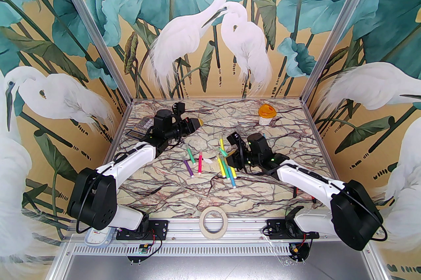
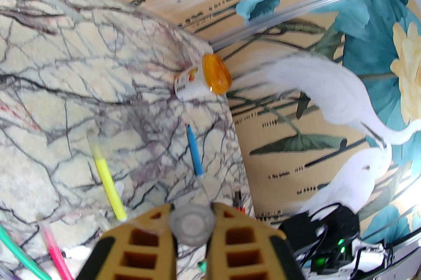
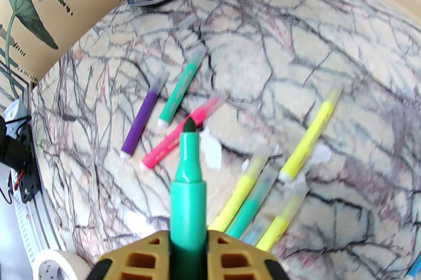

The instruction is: Open the pen caps

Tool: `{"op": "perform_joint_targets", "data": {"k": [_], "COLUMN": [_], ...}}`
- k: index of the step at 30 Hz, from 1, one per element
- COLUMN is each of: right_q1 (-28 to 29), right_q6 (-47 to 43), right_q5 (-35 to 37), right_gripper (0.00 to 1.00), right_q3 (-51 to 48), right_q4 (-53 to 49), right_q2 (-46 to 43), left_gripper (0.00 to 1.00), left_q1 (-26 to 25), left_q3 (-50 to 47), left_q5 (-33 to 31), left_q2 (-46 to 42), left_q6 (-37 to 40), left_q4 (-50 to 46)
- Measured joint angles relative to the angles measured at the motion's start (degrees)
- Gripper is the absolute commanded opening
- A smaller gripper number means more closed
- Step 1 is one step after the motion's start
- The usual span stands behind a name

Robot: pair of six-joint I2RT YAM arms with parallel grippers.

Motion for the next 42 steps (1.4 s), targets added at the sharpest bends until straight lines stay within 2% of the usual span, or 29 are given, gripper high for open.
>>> {"op": "perform_joint_targets", "data": {"k": [3, 6, 12, 17, 24, 35, 42], "right_q1": [-0.4, -2.1, -9.4, -14.4, -18.5, -21.6, -22.8], "right_q6": [0.1, 0.6, 3.6, 5.5, 6.7, 7.7, 7.8], "right_q5": [0.3, 2.5, 7.3, 14.2, 23.0, 29.0, 29.8], "right_gripper": [0.00, 0.00, 0.00, 0.00, 0.00, 0.00, 0.00], "right_q3": [0.0, 0.0, 0.7, 4.3, 10.5, 20.5, 23.3], "right_q4": [-0.4, -0.4, -1.2, -3.9, -8.5, -14.9, -17.3], "right_q2": [-0.4, -0.5, -0.1, 2.8, 10.1, 23.0, 27.0], "left_gripper": [0.00, 0.00, 0.00, 0.00, 0.00, 0.00, 0.00], "left_q1": [0.2, 0.5, 0.6, 1.0, 3.7, 9.8, 11.9], "left_q3": [0.4, 2.1, 5.6, 7.2, 8.3, 9.4, 13.2], "left_q5": [-0.5, -3.4, -13.7, -23.8, -33.2, -35.8, -35.8], "left_q2": [0.0, -1.0, -4.9, -5.5, -3.2, 6.8, 15.1], "left_q6": [0.6, 4.1, 13.0, 18.8, 23.7, 26.9, 28.8], "left_q4": [-1.3, -7.1, -21.4, -31.3, -39.6, -41.8, -42.0]}}
